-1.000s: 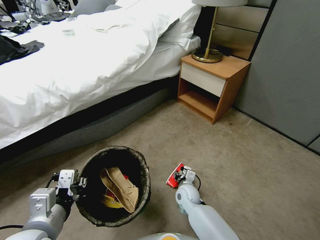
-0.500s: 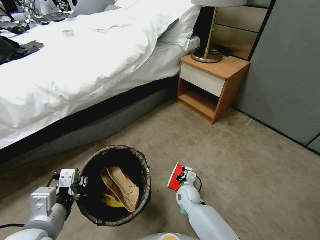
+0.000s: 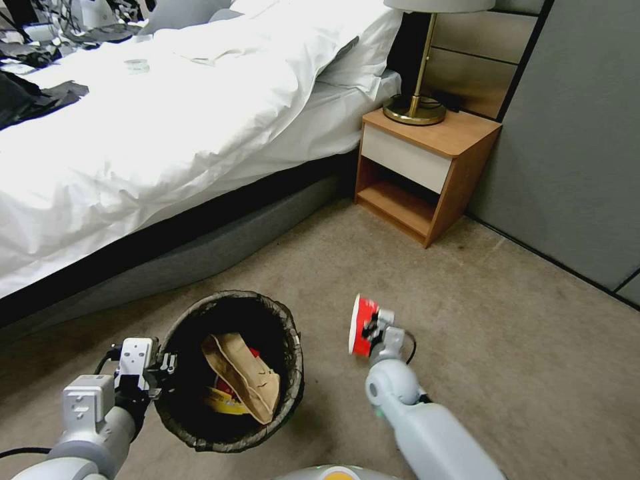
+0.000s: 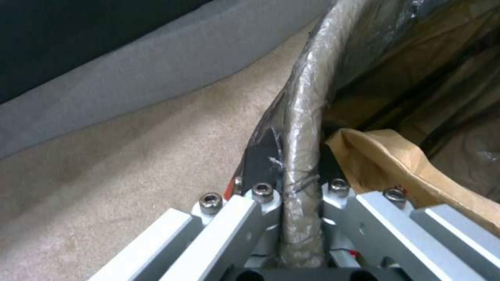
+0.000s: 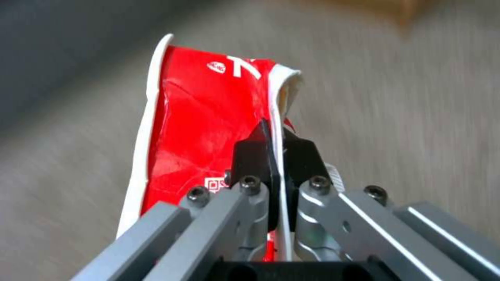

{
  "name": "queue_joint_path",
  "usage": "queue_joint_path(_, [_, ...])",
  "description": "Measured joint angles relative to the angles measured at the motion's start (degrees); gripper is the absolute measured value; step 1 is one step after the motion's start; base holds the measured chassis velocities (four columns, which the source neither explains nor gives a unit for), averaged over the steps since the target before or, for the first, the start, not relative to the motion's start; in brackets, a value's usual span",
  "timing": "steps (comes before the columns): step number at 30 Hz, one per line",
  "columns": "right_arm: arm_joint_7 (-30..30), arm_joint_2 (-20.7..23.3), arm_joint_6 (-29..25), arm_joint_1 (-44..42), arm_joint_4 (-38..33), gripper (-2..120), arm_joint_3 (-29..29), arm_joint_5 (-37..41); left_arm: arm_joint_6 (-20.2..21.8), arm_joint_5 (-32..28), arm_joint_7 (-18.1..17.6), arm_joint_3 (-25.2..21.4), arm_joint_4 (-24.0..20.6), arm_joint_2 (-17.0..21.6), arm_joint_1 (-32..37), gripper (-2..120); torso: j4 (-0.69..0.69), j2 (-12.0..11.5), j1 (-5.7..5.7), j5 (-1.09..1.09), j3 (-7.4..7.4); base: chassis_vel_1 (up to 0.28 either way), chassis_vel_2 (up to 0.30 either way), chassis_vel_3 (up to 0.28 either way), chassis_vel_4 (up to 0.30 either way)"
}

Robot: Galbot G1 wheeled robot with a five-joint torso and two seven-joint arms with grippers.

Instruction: Pick up the trash bin, then pick up the garbage from the floor and place it into the trash bin.

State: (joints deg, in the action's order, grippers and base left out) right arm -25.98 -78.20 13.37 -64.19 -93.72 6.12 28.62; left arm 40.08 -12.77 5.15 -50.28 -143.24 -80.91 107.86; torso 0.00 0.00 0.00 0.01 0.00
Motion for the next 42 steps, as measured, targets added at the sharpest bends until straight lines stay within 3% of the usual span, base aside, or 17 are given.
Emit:
queue_joint_path(2, [2.77, 1.28, 4.36, -1.40, -10.48, 0, 1.56, 0.39, 0.00, -0.01, 0.00, -0.01, 0.00, 0.01, 0.04, 1, 0.00, 0.00, 0.00, 0.00, 0.00, 0.000, 0.000, 0.000, 0.000])
queue_joint_path(6, [4.24, 2.71, 6.30, -1.68, -16.38, 0, 1.32, 1.45, 0.00, -0.01, 0.00, 0.07, 0.00, 0.03, 0.12, 1, -0.01, 0.00, -0.01, -0.01, 0.00, 0.000, 0.000, 0.000, 0.000])
queue_joint_path(10, [7.87, 6.11, 9.18, -1.29, -27.53, 0, -1.07, 4.28, 0.00, 0.00, 0.00, 0.14, 0.00, 0.31, 0.35, 1, 0.00, 0.00, -0.01, -0.01, 0.00, 0.000, 0.000, 0.000, 0.000])
queue_joint_path(14, [11.70, 8.53, 10.21, -0.24, -32.24, 0, -3.36, 5.06, 0.00, 0.01, 0.00, 0.17, 0.00, 0.66, 0.52, 1, 0.00, 0.00, -0.01, -0.01, 0.00, 0.000, 0.000, 0.000, 0.000])
queue_joint_path(20, [15.40, 10.69, 10.67, 2.53, -34.29, 0, -7.11, 5.73, 0.04, 0.01, -0.02, 0.23, 0.00, 0.98, 0.56, 1, 0.00, 0.00, -0.01, 0.00, 0.00, 0.000, 0.000, 0.000, 0.000])
queue_joint_path(27, [16.54, 14.24, 11.66, 9.79, -34.67, 0, -17.38, 8.74, 0.12, 0.08, -0.09, 0.49, 0.00, 1.39, 0.40, 1, 0.01, 0.00, 0.00, -0.01, 0.00, 0.000, 0.000, 0.000, 0.000])
queue_joint_path(30, [15.60, 17.14, 12.75, 14.06, -34.93, 0, -23.49, 11.33, 0.17, 0.14, -0.11, 0.54, 0.00, 1.59, 0.34, 1, 0.00, 0.00, 0.00, -0.01, 0.00, 0.000, 0.000, 0.000, 0.000])
queue_joint_path(34, [14.53, 18.67, 13.50, 17.40, -34.94, 0, -27.48, 12.70, 0.20, 0.29, -0.13, 0.53, 0.00, 1.63, 0.21, 1, 0.00, 0.00, -0.01, -0.01, 0.00, 0.000, 0.000, 0.000, 0.000])
queue_joint_path(42, [8.03, 17.07, 17.03, 22.81, -33.13, 0, -36.52, 16.16, 0.40, 0.28, -0.18, 0.60, 0.00, 1.96, -0.07, 1, 0.01, 0.00, 0.00, -0.01, 0.00, 0.000, 0.000, 0.000, 0.000])
